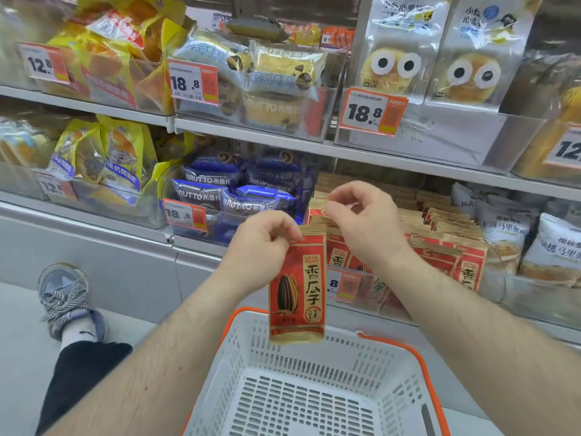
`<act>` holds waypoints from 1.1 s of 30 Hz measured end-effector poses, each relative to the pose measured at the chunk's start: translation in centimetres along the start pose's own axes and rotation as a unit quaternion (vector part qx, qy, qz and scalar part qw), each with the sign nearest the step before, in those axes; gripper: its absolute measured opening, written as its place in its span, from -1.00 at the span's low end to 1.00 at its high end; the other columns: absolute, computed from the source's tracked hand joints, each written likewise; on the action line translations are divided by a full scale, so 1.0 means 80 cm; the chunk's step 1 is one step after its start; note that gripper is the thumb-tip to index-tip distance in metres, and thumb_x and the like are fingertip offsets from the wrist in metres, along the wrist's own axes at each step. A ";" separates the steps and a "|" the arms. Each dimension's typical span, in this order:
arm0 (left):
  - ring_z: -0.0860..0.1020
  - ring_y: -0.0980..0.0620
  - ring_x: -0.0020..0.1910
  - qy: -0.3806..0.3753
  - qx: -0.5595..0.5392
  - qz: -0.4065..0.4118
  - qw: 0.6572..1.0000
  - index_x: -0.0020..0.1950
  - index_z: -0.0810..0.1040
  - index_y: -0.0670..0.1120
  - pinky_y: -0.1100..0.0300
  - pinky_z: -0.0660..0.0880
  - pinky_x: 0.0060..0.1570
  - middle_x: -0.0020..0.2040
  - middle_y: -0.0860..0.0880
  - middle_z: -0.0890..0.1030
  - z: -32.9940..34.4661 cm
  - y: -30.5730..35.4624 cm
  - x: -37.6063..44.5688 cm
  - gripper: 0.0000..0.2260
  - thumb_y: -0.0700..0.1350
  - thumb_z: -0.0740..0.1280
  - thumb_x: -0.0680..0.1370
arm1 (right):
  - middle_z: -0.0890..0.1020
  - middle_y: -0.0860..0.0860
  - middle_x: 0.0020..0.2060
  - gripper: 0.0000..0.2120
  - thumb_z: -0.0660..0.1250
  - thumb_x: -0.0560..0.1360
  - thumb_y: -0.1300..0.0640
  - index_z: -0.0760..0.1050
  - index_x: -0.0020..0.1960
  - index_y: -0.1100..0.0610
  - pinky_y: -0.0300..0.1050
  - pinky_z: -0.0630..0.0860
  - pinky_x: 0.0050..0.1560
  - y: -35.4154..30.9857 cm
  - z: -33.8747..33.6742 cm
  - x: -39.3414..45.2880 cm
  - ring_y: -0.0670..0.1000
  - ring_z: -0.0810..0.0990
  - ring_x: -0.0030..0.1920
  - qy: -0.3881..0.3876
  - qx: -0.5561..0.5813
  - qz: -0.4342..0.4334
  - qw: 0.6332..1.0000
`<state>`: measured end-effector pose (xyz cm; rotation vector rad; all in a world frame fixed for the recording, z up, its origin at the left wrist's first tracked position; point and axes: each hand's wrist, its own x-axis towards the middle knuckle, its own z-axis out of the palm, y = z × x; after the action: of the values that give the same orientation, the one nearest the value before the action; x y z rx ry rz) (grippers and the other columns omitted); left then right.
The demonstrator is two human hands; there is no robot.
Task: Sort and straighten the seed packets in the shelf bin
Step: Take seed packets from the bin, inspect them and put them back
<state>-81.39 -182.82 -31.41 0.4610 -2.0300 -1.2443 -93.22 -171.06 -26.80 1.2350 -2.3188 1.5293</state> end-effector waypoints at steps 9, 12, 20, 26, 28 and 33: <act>0.54 0.11 -0.26 -0.022 -0.121 -0.089 0.988 -0.13 0.55 0.01 0.22 0.54 -0.31 -0.24 0.12 0.60 0.043 -0.016 -0.049 -0.68 -0.43 0.28 0.55 | 0.66 -0.05 -0.43 -0.86 0.48 0.48 0.20 0.59 -0.24 0.12 -0.22 0.48 -0.38 0.048 0.004 -0.073 -0.13 0.60 -0.44 -0.155 0.120 0.204 0.959; 0.60 0.05 -0.15 0.018 -0.236 -0.158 0.959 0.10 0.57 -0.04 0.16 0.60 -0.24 -0.04 -0.05 0.62 0.055 -0.020 -0.064 -0.76 -0.35 0.35 0.56 | 0.62 -0.09 -0.48 -0.88 0.42 0.52 0.21 0.60 -0.19 0.15 -0.38 0.38 -0.49 0.052 -0.007 -0.088 -0.20 0.52 -0.53 -0.166 0.135 0.206 0.955; 0.68 -0.11 -0.25 0.046 -0.423 -0.324 0.845 0.01 0.60 -0.22 0.04 0.66 -0.25 -0.11 -0.23 0.71 0.081 -0.031 -0.103 -0.84 -0.12 0.35 0.58 | 0.49 -0.06 -0.55 -0.68 0.27 0.63 0.10 0.60 -0.19 0.27 -0.26 0.28 -0.48 0.071 -0.007 -0.118 -0.14 0.34 -0.58 -0.139 0.141 0.249 0.948; 0.65 -0.15 -0.17 0.049 -0.404 -0.337 0.849 -0.02 0.60 -0.18 -0.02 0.63 -0.12 -0.06 -0.25 0.67 0.095 -0.035 -0.116 -0.72 -0.01 0.41 0.40 | 0.43 0.20 -0.36 -0.62 0.29 0.61 0.12 0.51 -0.12 0.48 -0.14 0.20 -0.44 0.086 -0.012 -0.132 -0.02 0.26 -0.54 -0.124 0.182 0.299 0.929; 0.64 -0.15 -0.16 0.047 -0.405 -0.333 0.850 -0.05 0.60 -0.16 -0.04 0.61 -0.09 -0.06 -0.24 0.67 0.098 -0.036 -0.118 -0.71 0.01 0.40 0.36 | 0.42 0.20 -0.37 -0.64 0.30 0.60 0.14 0.52 -0.13 0.47 -0.14 0.19 -0.45 0.089 -0.013 -0.133 -0.03 0.26 -0.56 -0.117 0.191 0.311 0.924; 0.67 -0.13 -0.19 0.032 -0.416 -0.332 0.846 -0.07 0.58 -0.16 -0.02 0.64 -0.15 -0.09 -0.23 0.68 0.102 -0.037 -0.118 -0.75 0.00 0.40 0.40 | 0.42 0.21 -0.36 -0.66 0.30 0.60 0.14 0.52 -0.14 0.45 -0.15 0.18 -0.46 0.090 -0.017 -0.134 -0.03 0.25 -0.56 -0.111 0.199 0.318 0.921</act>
<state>-80.96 -173.29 -39.97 0.7694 -1.0790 -2.3120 -91.32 -162.68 -36.55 0.7607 -2.8374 2.2569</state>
